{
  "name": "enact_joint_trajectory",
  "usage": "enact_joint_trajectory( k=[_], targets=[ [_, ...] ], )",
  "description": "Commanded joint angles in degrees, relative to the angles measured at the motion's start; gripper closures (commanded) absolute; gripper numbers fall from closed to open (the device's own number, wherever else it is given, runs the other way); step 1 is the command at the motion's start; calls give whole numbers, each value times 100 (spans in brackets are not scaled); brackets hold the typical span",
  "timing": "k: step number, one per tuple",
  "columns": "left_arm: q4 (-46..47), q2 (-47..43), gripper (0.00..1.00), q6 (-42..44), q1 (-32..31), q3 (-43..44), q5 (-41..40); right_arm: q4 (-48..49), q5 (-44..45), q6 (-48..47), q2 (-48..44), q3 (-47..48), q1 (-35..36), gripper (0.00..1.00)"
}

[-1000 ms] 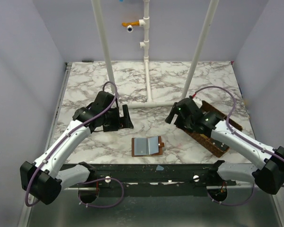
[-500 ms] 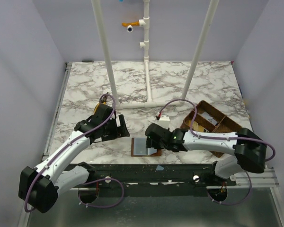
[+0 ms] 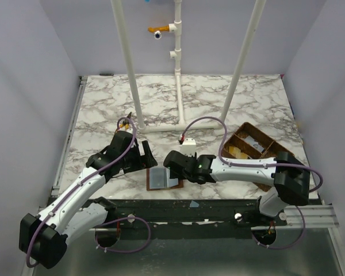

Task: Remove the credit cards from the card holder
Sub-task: Remove the credit card from the card holder.

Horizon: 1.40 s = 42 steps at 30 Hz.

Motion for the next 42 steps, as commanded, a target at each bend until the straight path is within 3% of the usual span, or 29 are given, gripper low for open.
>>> enact_joint_trajectory(
  k=[1,10,17,29,32,35,42],
  targets=[
    [-18,-149,14,-30,-11,-101,-288,-489,540,11,-237,376,257,39],
    [-254,-119,13,-40,297,-163,-756,87,-36,-443,927,1037,424,41],
    [-51,36,13,70,893,-266,-192,305,-122,-584,1535,1304,413,41],
    [126,178,13,173,973,-330,90,324,-103,-521,1905,1237,414,42],
    [171,167,13,163,974,-367,144,240,-105,-490,1931,1176,405,48],
    [184,148,13,163,973,-407,183,211,-105,-420,1886,1063,405,64],
    [279,128,19,199,973,-581,381,398,-290,-205,1626,535,268,86]
  ],
)
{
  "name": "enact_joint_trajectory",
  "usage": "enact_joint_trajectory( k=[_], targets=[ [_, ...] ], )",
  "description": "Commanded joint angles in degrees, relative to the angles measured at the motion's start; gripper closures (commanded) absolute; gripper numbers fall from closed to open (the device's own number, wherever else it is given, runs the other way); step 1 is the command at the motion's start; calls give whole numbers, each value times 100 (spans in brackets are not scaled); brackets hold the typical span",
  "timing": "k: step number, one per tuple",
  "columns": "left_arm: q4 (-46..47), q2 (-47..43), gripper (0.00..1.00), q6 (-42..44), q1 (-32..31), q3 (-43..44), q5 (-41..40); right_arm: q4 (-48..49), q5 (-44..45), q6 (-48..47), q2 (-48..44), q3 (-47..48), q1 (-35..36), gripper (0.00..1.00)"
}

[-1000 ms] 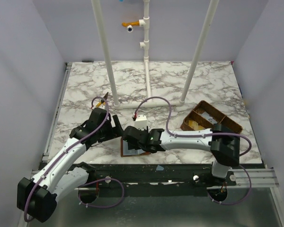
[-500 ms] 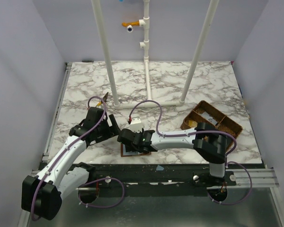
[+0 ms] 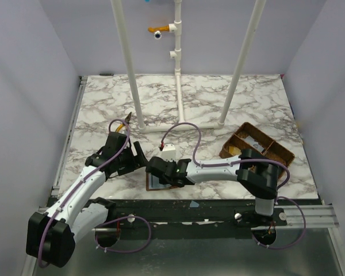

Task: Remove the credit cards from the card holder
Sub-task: Remove the credit card from the card holder.

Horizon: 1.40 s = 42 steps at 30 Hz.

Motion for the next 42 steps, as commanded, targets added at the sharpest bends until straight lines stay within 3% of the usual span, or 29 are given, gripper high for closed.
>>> enact_joint_trajectory(
  k=[1,6,13,19,34,39,42],
  targets=[
    [188,-41,21,93,28,-177,291,53,-261,204,-120,-595,-122,88],
    [363,-72,37,86,-11,-347,460,571,-574,248,-407,-1135,-294,93],
    [542,57,77,3,-222,-445,540,1380,-1264,295,-614,-1710,-571,99],
    [754,232,93,-153,-598,-402,504,1842,-1571,340,-758,-2015,-716,99],
    [1595,1555,100,-713,-1704,-87,209,2374,-1817,299,-1315,-2282,-860,98],
    [1633,1630,100,-738,-1809,54,223,1928,-1482,277,-1808,-2159,-866,72],
    [1698,1673,100,-792,-1894,122,332,1412,-1140,279,-2153,-2057,-888,65]
  ],
)
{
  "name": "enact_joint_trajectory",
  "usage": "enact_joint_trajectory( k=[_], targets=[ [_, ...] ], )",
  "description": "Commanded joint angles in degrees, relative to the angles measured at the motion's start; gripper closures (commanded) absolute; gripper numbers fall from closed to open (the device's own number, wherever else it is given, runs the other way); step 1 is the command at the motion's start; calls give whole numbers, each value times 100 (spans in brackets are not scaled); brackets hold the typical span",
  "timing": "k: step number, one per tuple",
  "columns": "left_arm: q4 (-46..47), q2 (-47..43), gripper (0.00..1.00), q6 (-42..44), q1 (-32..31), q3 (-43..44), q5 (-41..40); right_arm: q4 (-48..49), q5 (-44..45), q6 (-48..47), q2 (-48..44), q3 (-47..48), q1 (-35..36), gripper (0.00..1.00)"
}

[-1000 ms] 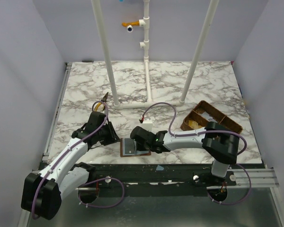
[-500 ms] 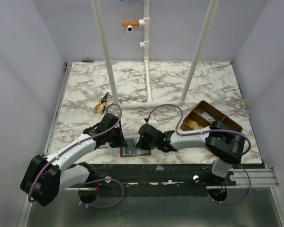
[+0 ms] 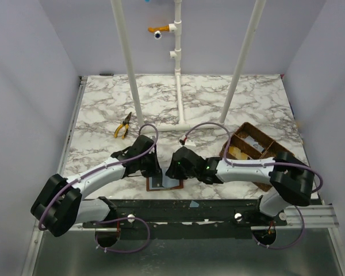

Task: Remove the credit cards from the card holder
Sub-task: Remove the credit card from the card holder.

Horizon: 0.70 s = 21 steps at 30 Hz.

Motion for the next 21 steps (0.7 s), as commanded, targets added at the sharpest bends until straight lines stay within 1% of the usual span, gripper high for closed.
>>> enact_joint_trajectory(
  k=[1,6,10,17,21],
  targets=[
    [281,93,100,-138,-145,239,15,-930,655,-62,-621,186,-52,64],
    [443,400,100,-256,-388,399,64,-1658,1182,19,-1306,192,-63,62],
    [688,800,100,-384,-547,509,162,-1880,1323,76,-1714,83,-65,62],
    [939,1391,100,-476,-643,659,138,-1898,1178,189,-1739,-21,-58,62],
    [743,1246,100,-372,-635,754,66,-1711,994,196,-1623,-24,-64,62]
  ],
)
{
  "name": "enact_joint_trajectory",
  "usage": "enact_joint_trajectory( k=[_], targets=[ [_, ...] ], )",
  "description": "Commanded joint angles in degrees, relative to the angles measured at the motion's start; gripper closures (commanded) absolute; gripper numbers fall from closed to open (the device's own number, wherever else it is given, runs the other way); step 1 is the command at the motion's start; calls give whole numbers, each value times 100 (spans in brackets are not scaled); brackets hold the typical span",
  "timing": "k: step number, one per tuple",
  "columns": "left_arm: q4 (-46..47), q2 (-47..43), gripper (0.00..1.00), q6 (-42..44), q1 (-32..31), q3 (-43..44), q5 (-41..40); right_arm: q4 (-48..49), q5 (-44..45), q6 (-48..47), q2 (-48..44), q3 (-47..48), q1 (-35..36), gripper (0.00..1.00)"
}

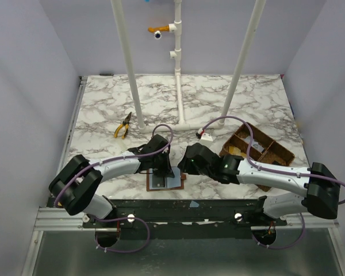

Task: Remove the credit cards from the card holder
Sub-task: Remove the credit card from the card holder.

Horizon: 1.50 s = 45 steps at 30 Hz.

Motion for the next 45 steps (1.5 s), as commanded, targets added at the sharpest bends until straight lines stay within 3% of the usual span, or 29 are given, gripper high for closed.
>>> enact_joint_trajectory(
  k=[1,6,19,29,45],
  targets=[
    [-104,-241,100,61,-11,251,-73,21,-85,91,145,-90,-14,62],
    [-753,-998,99,249,156,194,-571,329,-367,3,425,25,-12,62],
    [-1366,-2393,98,627,1052,-691,-770,1048,-1267,-129,1687,612,-11,62],
    [-1152,-2081,98,703,1105,-921,-783,1628,-1798,-18,2409,599,-104,62],
    [-661,-1690,100,600,1097,-1179,-542,2294,-1916,206,2372,-19,-337,64]
  ],
)
